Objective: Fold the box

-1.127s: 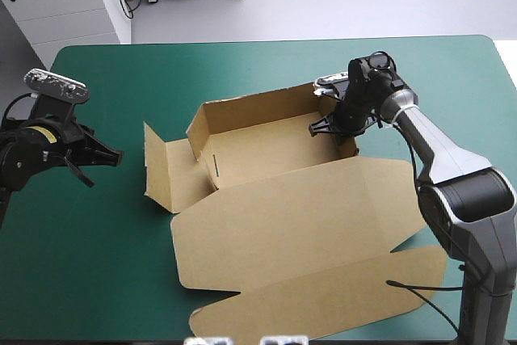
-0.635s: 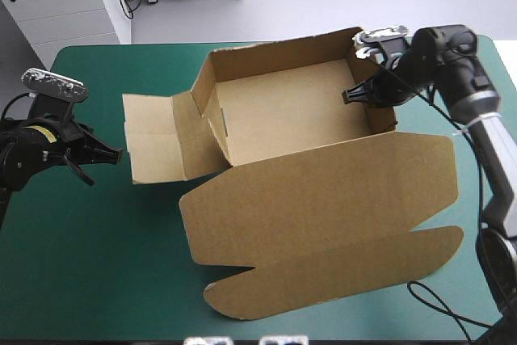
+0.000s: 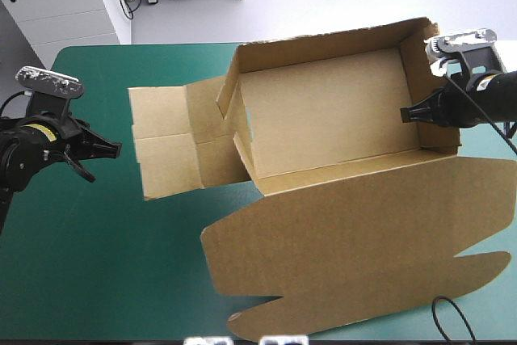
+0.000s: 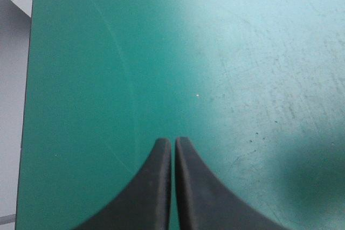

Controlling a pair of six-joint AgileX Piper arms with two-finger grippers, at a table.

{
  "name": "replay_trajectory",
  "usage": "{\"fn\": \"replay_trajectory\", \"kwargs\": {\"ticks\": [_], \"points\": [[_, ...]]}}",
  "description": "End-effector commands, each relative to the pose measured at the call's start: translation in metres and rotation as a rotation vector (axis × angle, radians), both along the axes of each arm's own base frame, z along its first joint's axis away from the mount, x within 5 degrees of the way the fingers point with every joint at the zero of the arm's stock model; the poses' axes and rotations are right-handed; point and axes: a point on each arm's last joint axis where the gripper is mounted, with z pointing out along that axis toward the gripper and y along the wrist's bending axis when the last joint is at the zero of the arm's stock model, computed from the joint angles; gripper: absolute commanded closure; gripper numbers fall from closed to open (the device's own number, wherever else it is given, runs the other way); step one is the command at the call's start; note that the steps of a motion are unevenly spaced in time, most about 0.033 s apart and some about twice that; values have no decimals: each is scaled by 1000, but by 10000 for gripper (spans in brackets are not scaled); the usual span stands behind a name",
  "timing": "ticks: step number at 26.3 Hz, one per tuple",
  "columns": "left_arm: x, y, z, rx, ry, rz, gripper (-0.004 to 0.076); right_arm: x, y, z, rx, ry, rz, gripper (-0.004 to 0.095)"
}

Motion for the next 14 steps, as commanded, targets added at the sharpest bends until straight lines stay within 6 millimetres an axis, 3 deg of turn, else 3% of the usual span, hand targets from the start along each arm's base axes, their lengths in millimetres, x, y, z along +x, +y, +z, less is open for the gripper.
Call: {"fn": "replay_trajectory", "kwargs": {"ticks": [1,6,10,14], "points": [[-1,0,11,0,-105,-8,715,-19,5,21,67,-82,34,927],[5,0,-6,10,-97,-11,715,-34,2,29,37,-126,22,927],[9,-2,-22,-84,-91,-9,715,-42,2,34,32,-149,20,927],[12,-20,-34,-223,-91,-153,715,-46,4,37,57,-159,32,927]]}}
